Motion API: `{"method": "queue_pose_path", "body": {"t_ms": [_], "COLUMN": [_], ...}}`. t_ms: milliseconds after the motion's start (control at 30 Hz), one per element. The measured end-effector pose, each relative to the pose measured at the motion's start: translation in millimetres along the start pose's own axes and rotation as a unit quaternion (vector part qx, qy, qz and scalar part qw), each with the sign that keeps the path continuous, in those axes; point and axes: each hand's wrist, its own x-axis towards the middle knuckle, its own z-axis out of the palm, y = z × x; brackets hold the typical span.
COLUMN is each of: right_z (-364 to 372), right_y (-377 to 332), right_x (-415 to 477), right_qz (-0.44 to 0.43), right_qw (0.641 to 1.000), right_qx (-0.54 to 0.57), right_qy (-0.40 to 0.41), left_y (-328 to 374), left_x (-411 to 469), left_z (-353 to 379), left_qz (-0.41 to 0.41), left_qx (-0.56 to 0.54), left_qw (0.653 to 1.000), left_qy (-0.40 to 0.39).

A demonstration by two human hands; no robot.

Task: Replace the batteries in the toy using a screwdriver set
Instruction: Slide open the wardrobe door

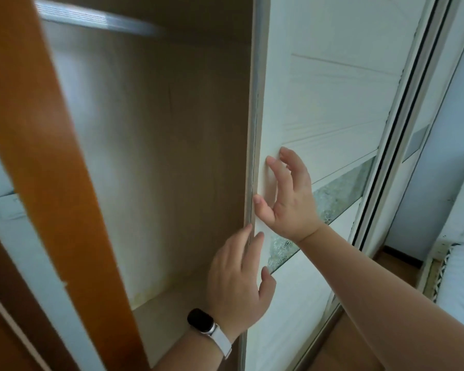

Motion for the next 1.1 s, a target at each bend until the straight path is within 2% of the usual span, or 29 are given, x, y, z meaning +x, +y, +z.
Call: {"method": "queue_pose_path", "body": {"t_ms": [100,300,600,767,1100], "right_z": [1,7,19,20,16], "right_y": [20,62,129,149,164], "right_x": [-2,-7,-25,-32,-33], "right_qz": [0.001,-0.004,-0.021,0.020,0.039], "right_qw": [1.000,1.000,0.998,0.994,0.998], "right_qx": [-0.008,-0.005,0.055,0.110,0.053], "right_qy": [0.000,0.015,0.028,0.009,-0.003], "left_y": [0,-14,-37,-50,-48], "left_x": [13,29,57,74,105], "left_z": [30,90,162,181,217], "left_qz": [-0.002,0.033,0.125,0.186,0.213], "left_qx": [-0.012,0.001,0.054,0.077,-0.009], "left_qw": [1.000,0.998,0.985,0.973,0.972], "left_qy": [-0.002,0.050,0.103,0.110,0.101]}}
